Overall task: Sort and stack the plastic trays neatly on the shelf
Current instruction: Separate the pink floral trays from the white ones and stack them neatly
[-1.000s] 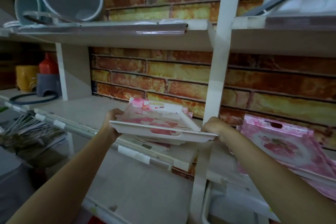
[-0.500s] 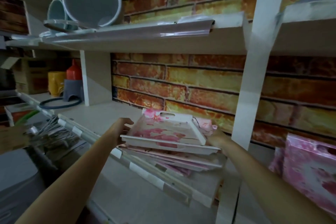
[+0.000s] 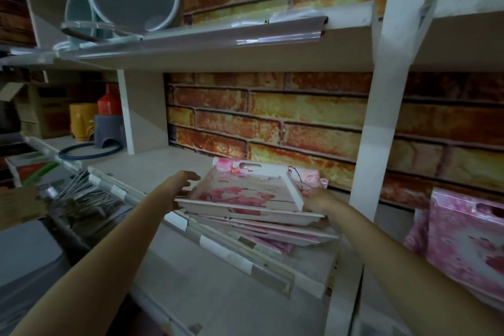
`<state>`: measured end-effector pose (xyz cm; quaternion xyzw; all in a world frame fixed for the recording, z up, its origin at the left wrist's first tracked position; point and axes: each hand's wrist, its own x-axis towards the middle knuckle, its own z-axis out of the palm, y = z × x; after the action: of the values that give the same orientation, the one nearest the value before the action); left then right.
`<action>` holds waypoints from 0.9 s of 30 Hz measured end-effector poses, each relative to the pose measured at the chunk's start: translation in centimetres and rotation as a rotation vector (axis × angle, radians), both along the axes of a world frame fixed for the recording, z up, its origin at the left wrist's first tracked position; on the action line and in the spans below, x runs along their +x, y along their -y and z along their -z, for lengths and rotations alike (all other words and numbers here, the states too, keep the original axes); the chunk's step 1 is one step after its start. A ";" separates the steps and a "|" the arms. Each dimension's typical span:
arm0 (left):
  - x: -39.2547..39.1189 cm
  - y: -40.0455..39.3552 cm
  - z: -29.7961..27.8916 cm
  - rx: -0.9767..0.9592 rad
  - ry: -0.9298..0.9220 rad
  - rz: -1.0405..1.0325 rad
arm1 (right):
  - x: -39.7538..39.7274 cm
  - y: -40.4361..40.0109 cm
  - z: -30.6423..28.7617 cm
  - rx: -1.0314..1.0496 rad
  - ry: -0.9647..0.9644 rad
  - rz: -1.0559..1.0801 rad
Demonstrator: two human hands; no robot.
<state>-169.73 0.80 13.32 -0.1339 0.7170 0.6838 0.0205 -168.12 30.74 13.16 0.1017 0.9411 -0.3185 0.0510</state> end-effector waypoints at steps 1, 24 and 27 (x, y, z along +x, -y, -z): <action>0.2 0.1 -0.2 0.010 -0.016 0.008 | 0.4 0.1 -0.2 0.001 0.006 0.001; 8.5 -7.6 -2.3 -0.370 -0.449 0.124 | 13.0 1.2 -2.0 0.039 -0.321 0.074; 9.9 -9.5 -2.4 -0.337 -0.495 0.139 | 14.6 0.5 -2.1 0.066 -0.327 0.097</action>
<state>-159.86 10.34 15.77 0.0844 0.8108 0.5643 -0.1306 -153.52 30.28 15.28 0.0953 0.9408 -0.3017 -0.1217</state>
